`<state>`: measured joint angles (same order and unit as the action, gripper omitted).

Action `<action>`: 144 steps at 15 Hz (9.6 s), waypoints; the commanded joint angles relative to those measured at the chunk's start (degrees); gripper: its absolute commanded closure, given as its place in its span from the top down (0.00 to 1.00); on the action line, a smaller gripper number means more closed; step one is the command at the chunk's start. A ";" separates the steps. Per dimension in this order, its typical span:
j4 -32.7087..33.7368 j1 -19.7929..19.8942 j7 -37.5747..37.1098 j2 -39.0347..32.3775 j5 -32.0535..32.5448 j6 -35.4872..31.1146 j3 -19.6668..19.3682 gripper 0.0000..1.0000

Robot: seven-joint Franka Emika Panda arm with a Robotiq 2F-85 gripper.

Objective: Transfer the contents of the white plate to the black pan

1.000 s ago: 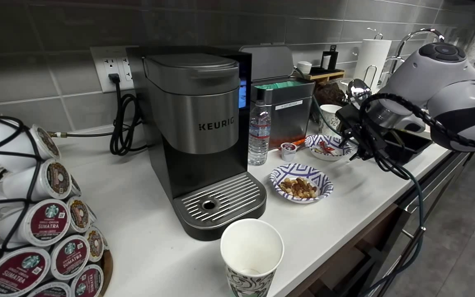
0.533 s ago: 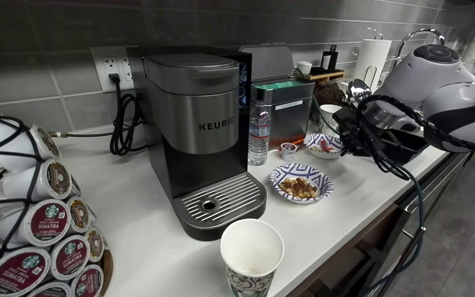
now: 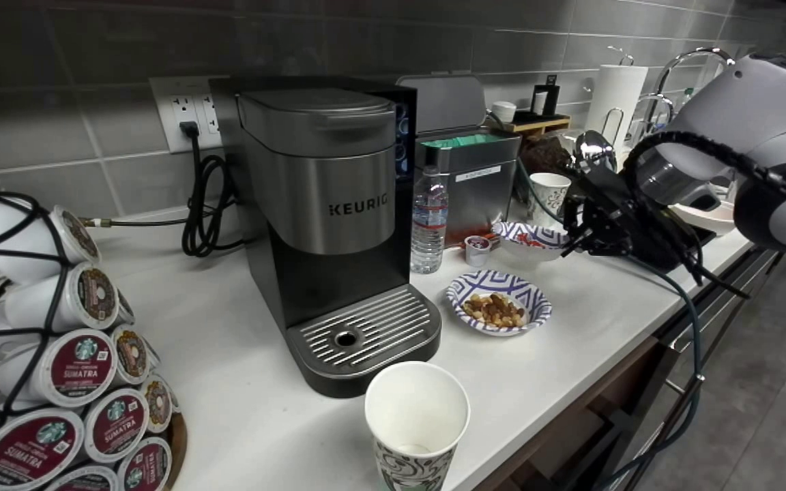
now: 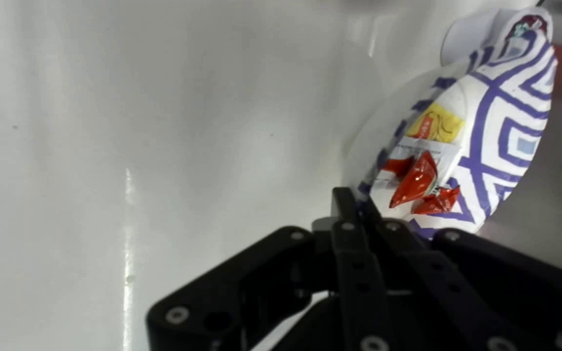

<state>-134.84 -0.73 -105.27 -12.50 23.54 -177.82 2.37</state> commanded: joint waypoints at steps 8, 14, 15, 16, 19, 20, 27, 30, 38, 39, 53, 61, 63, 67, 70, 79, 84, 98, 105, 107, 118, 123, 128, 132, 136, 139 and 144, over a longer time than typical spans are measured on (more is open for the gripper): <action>-17.68 16.09 9.10 28.27 -1.59 16.49 4.19 0.01; -10.69 27.30 1.72 31.69 16.89 33.89 7.08 0.01; -9.65 26.87 0.13 31.19 20.41 36.29 7.46 0.01; -8.51 25.20 -1.41 29.97 23.33 37.79 7.69 0.01; -5.87 20.48 -5.61 26.93 31.87 43.13 8.31 0.01; -4.88 18.67 -6.37 25.43 34.36 45.39 8.19 0.01; 1.96 9.32 -8.55 13.12 39.05 59.21 3.00 0.01; 5.71 6.64 -11.02 8.83 42.44 63.21 1.38 0.01; 8.72 -0.70 -4.97 6.94 57.25 76.58 2.10 0.01; 8.69 -1.31 -3.09 6.64 58.12 77.92 2.21 0.01; 9.72 -1.56 10.72 5.11 59.82 81.89 2.43 0.01; 4.36 1.75 12.98 18.42 40.46 73.34 -2.33 0.01; 3.63 2.15 12.54 20.15 35.33 72.48 -3.55 0.01; 3.77 2.78 12.38 21.74 24.44 71.64 -4.99 0.01; 4.41 3.30 12.51 22.46 16.16 71.71 -5.59 0.01; 10.30 4.09 -1.98 21.99 7.90 78.17 -1.46 0.01; 18.31 1.90 -20.32 17.19 8.68 86.19 3.17 0.01; 21.88 -3.24 -49.10 7.71 11.52 87.04 2.96 0.03; 17.93 -5.03 -52.91 8.24 15.74 65.56 3.56 0.01; 17.16 -5.05 -53.72 8.30 15.67 57.90 3.43 0.01; 9.03 -5.37 -39.63 3.74 10.41 22.11 5.79 0.01; 9.04 -8.90 -39.72 5.51 14.26 37.90 3.50 0.01; 11.50 -9.45 -38.85 3.83 15.39 46.65 3.75 0.01; 12.45 -10.43 -47.34 0.62 22.88 46.37 2.62 0.01; 12.72 -10.35 -54.19 -2.57 24.49 45.33 2.14 0.01; 13.64 -10.56 -53.60 -3.22 22.58 44.01 1.21 0.35; 8.20 -9.13 -48.88 8.60 22.23 37.41 0.56 0.73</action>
<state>-121.31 -10.83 -155.11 -11.96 45.73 -135.66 2.44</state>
